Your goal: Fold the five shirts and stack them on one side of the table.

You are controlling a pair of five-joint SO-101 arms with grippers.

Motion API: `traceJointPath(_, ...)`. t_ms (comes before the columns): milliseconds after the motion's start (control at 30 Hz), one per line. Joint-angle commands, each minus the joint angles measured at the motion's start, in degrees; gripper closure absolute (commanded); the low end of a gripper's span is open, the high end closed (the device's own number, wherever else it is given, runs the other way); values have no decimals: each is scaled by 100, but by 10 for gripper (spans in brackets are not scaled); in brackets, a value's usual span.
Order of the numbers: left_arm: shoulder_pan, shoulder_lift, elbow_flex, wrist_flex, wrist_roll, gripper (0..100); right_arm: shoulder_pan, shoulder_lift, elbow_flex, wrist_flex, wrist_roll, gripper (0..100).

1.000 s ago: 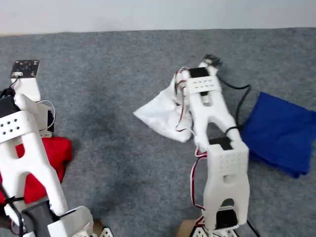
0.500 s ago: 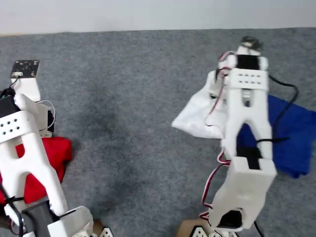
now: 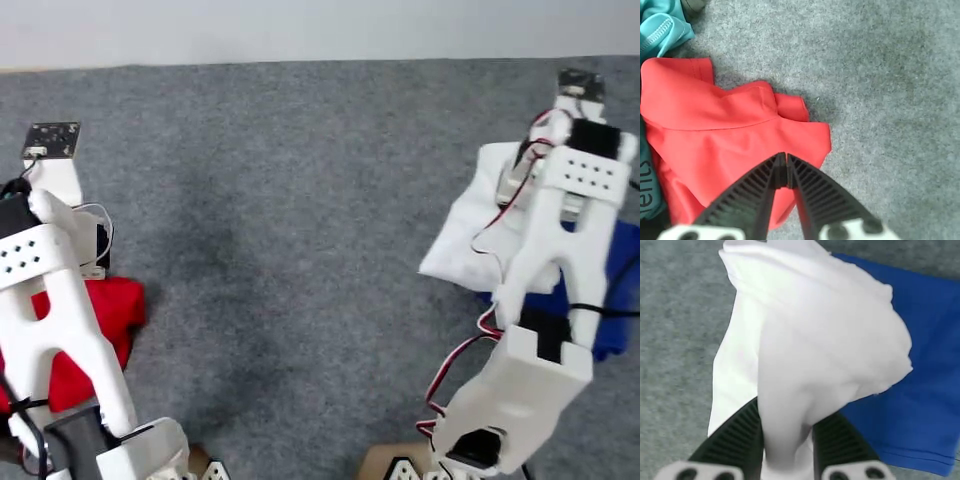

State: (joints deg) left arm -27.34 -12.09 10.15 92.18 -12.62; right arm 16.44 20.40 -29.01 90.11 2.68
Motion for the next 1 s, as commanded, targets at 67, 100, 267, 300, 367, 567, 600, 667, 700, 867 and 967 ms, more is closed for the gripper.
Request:
traceJointPath(67,0,-202,-22,62,-26,994,435,-426,-149,4,290,989)
traceJointPath(100,0,-202,-22,62,-26,994,505,-426,-149,4,316,989)
traceJointPath(267,0,-202,-22,141,-35,994,796,-374,-132,-163,422,989)
traceJointPath(300,0,-202,-22,141,-35,994,848,-374,-123,-224,422,989)
traceJointPath(367,0,-202,-22,141,-35,994,927,-374,-123,-338,431,989)
traceJointPath(567,-9,-202,-22,141,-35,994,1121,-330,-114,-365,791,989)
traceJointPath(600,-9,-202,-22,141,-35,994,1156,-268,-123,-365,791,989)
traceJointPath(667,-9,-202,-22,141,-35,994,1209,-119,-141,-365,800,989)
traceJointPath(700,-9,-202,-22,141,-35,994,1226,-40,-141,-365,809,989)
traceJointPath(867,-9,-202,-22,141,-35,994,1420,233,-149,-479,1037,989)
traceJointPath(967,-9,-202,-22,141,-44,994,1587,277,-149,-576,1125,989)
